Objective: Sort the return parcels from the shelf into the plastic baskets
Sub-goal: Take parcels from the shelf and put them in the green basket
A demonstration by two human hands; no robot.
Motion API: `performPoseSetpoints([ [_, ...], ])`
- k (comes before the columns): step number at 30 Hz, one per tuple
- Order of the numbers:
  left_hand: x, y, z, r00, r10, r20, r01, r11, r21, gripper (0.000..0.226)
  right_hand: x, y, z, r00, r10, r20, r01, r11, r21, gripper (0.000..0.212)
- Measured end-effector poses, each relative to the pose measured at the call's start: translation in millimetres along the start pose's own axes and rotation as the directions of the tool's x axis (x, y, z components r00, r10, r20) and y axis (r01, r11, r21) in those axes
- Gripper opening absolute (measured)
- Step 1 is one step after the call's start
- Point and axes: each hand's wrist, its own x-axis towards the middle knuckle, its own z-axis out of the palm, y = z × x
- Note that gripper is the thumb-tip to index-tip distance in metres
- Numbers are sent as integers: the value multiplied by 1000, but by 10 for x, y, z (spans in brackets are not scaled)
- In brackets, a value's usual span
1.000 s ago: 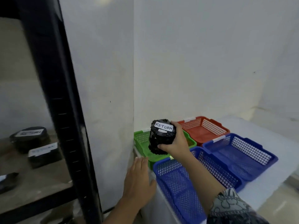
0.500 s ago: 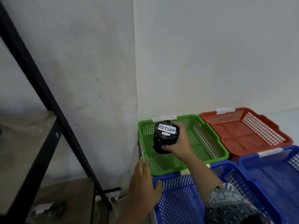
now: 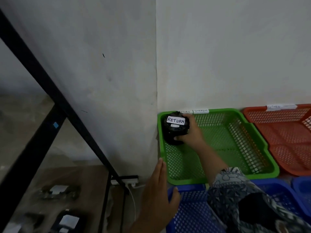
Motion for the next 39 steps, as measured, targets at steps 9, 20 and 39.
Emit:
performPoseSetpoints([
  [9, 15, -8, -19, 1000, 9, 12, -9, 1000, -4, 75, -131, -80, -79, 997, -57, 49, 62, 994, -93, 108],
  [20, -212, 256, -487, 982, 165, -94, -148, 974, 171, 76, -1068, -716, -595, 993, 4, -121, -47, 935, -352, 58],
  [39, -2775, 634, -2854, 714, 593, -373, -427, 791, 439, 70, -4130, -3372, 487, 779, -578, -243, 416, 766, -490, 45],
])
